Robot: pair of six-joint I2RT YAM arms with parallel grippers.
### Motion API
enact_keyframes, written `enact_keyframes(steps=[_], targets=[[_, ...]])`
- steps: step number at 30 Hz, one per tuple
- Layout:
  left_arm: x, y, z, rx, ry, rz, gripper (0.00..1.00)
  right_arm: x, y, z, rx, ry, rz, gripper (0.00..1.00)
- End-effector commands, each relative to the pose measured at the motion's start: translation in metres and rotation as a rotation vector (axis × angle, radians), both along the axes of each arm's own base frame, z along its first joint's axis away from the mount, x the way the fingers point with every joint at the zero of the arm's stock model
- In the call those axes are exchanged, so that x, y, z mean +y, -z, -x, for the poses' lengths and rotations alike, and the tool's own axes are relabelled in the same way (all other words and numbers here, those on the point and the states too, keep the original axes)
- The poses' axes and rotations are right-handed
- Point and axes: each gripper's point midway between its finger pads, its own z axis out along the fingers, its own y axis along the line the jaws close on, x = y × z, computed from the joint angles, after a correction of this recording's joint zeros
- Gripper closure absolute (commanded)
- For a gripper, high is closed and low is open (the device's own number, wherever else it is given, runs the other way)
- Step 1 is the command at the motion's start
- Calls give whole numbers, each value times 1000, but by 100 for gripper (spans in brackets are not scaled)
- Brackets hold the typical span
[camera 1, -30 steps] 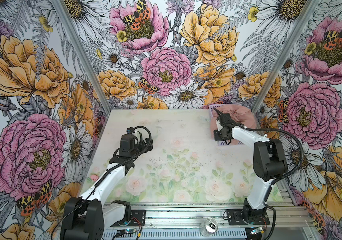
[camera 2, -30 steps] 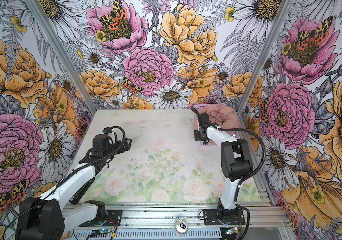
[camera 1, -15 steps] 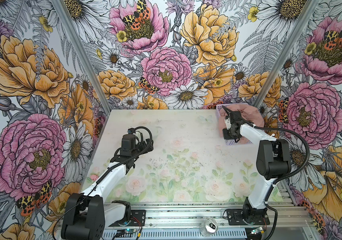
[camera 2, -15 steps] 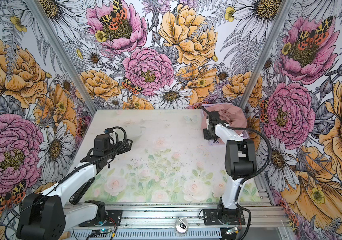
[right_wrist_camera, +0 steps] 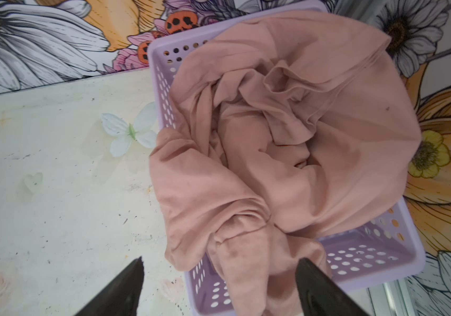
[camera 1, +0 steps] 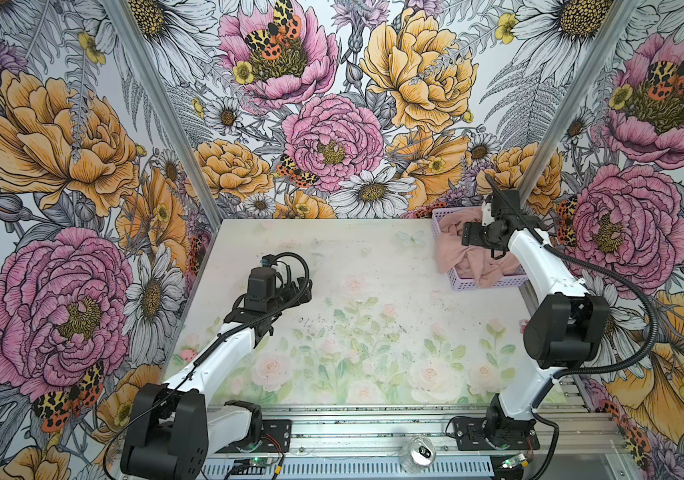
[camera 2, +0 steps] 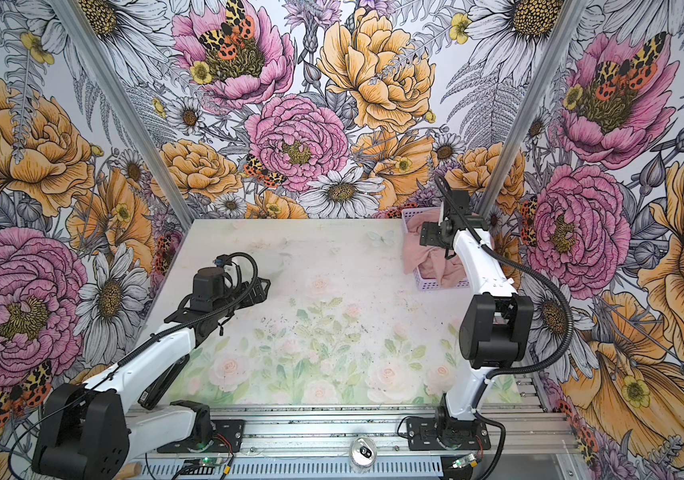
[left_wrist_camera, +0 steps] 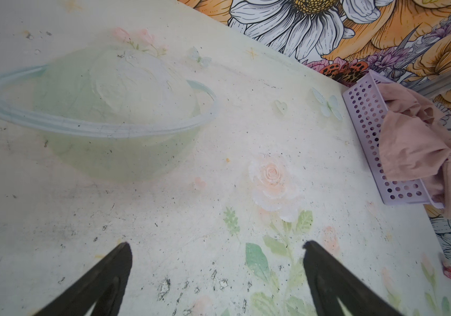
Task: Fold and stack the mixed laundry pile
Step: 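Grasp a pink T-shirt with the right gripper and lift it out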
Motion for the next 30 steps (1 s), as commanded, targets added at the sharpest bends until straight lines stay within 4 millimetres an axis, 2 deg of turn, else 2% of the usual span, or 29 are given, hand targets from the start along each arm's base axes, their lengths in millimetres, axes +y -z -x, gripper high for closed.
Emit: enact_keyframes(steps=[1, 3, 5, 6, 7, 8, 12, 14, 16, 19, 21, 25, 30], targets=[[-9, -12, -6, -25, 25, 25, 1, -4, 59, 0, 148, 58, -46, 19], [-9, -13, -6, -28, 24, 24, 1, 0, 75, -6, 171, 64, -94, 36], [-9, -14, -7, -31, 24, 26, 1, 0, 78, -10, 164, 76, -109, 69], [-10, -16, -7, -34, 24, 27, 1, 0, 73, -12, 146, 87, -111, 84], [-9, -18, -8, -36, 23, 27, 1, -1, 63, -13, 116, 93, -111, 95], [-9, -19, -7, -36, 24, 27, 1, -1, 51, -14, 85, 95, -108, 100], [-8, -30, -7, -58, 19, 22, 1, 3, -23, -11, -80, 77, -81, 100], [-7, -36, -6, -71, 14, 18, 1, 13, -73, -5, -186, 39, -88, 100], [-4, -42, -6, -87, 5, 13, 1, 28, -123, 4, -294, -16, -105, 100], [-2, -53, -5, -115, -7, 12, 1, 55, -187, 20, -431, -115, -136, 100], [0, -60, -4, -131, -16, 8, 1, 78, -230, 33, -524, -200, -162, 100], [5, -75, -1, -165, -35, 2, 1, 135, -302, 63, -667, -414, -252, 100], [12, -87, 7, -193, -64, -8, 1, 209, -386, 123, -848, -691, -359, 100]])
